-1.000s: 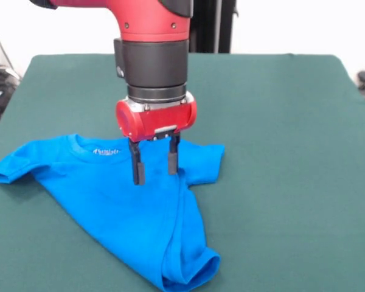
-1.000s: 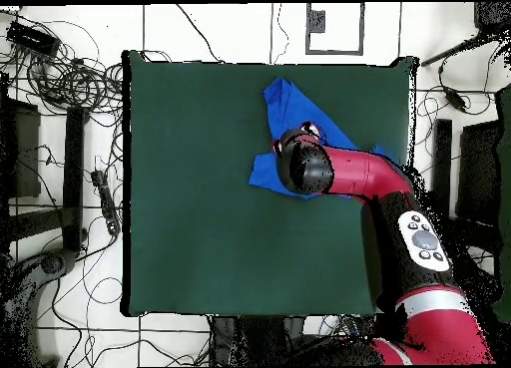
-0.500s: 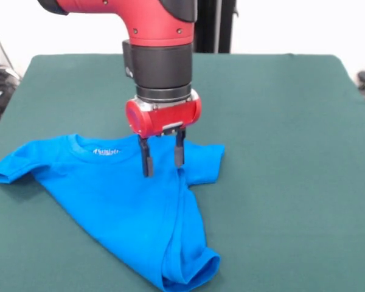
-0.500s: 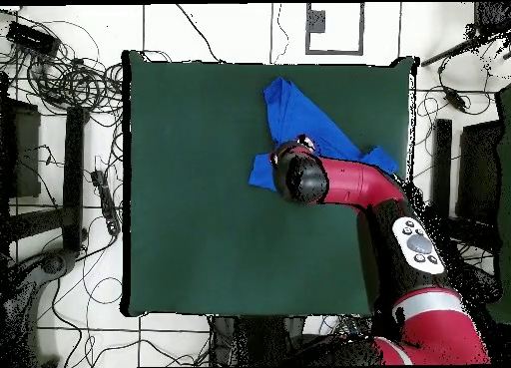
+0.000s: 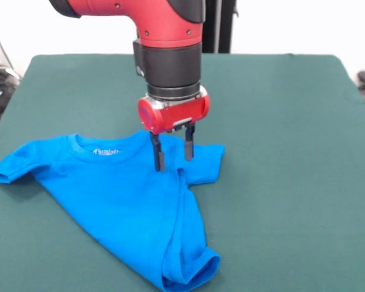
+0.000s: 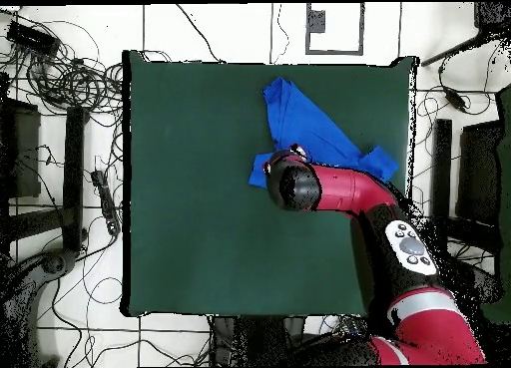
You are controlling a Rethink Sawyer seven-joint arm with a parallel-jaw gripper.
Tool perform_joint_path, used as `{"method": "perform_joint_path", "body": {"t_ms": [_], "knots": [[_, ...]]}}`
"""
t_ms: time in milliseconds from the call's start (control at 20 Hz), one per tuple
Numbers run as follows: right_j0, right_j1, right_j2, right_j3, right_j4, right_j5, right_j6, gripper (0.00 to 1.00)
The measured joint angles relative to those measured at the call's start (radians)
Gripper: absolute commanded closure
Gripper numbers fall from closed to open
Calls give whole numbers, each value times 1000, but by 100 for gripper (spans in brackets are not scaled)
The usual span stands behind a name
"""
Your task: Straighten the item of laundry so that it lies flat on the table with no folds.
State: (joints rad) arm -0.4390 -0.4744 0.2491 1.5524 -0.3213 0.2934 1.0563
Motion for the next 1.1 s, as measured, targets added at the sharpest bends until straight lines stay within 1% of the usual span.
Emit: {"method": "perform_joint_path", "body": {"t_ms": [550,1000,1100], "knots": [[24,18,-2,0,2,-54,0,0],[25,98,-2,-7,7,-91,0,0],[23,99,-2,-8,9,-96,0,0]]}}
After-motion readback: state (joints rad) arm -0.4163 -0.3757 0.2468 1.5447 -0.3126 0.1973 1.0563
